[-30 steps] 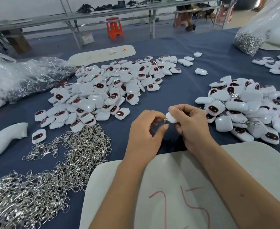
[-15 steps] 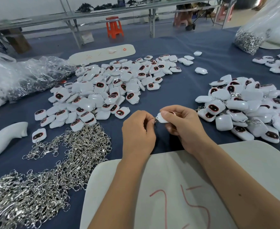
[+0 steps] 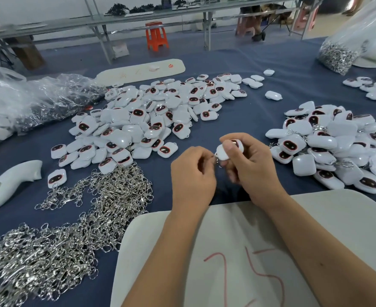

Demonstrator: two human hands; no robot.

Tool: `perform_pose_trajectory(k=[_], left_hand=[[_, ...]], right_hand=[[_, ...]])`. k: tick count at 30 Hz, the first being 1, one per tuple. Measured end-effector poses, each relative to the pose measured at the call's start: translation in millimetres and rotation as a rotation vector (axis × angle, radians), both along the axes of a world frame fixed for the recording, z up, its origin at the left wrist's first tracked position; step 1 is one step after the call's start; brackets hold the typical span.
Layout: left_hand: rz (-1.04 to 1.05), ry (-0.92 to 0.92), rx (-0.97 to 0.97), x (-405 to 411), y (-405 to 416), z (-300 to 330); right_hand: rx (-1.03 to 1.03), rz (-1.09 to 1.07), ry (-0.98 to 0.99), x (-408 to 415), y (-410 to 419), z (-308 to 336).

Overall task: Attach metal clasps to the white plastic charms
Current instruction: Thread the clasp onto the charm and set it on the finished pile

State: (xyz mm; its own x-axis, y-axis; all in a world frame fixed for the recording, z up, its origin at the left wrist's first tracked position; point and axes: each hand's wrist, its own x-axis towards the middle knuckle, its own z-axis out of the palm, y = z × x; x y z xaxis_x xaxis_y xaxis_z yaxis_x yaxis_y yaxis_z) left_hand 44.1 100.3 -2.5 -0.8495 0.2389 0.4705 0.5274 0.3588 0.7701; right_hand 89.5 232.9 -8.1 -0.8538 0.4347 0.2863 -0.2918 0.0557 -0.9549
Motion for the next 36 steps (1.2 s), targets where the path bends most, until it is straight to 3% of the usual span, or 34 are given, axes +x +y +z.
perform_pose_trajectory(k=[4,7,9,13,16,22,27,29,32,36], left_hand=[[-0.083,-0.467,0.468,0.0,6.6,1.1],[-0.181,-0.693,0.624,-1.5,8.5,-0.8],[-0.199,-0.746,0.672,-1.8,8.4,-0.9],[-0.093,-0.638,0.631,-1.7,9.2,-0.4],[0.036,-0.372,0.392,-2.6,6.6,-1.0],[0.086,0.104,-0.092,-0.7,-0.8,4.7],[0.063,0.165,-0.368,-3.2,-2.6,9.0],[0.042,0.175,-0.388,-4.5,-4.4,7.6],[0.033,0.023,-0.109,-5.4,-3.0,2.6],[-0.063,-0.672,0.600,-1.5,9.2,1.4]], right_hand=[[-0.174,0.139,-0.005,-2.4,1.8,-0.4],[-0.260,0.193,0.004,-3.6,1.2,-0.6],[-0.306,0.231,0.007,-3.2,1.9,-0.9],[-0.292,0.248,-0.009,-2.7,0.6,-1.8],[-0.257,0.237,-0.029,-3.1,0.6,-3.9],[-0.227,0.225,-0.031,-1.6,1.3,-4.7],[-0.075,0.162,-0.082,-1.2,-1.1,-6.1],[-0.014,0.141,-0.090,-1.1,-3.4,-5.9],[-0.091,0.161,-0.031,0.5,-3.2,-3.0],[-0.194,0.203,0.005,-0.4,-0.8,-0.2]])
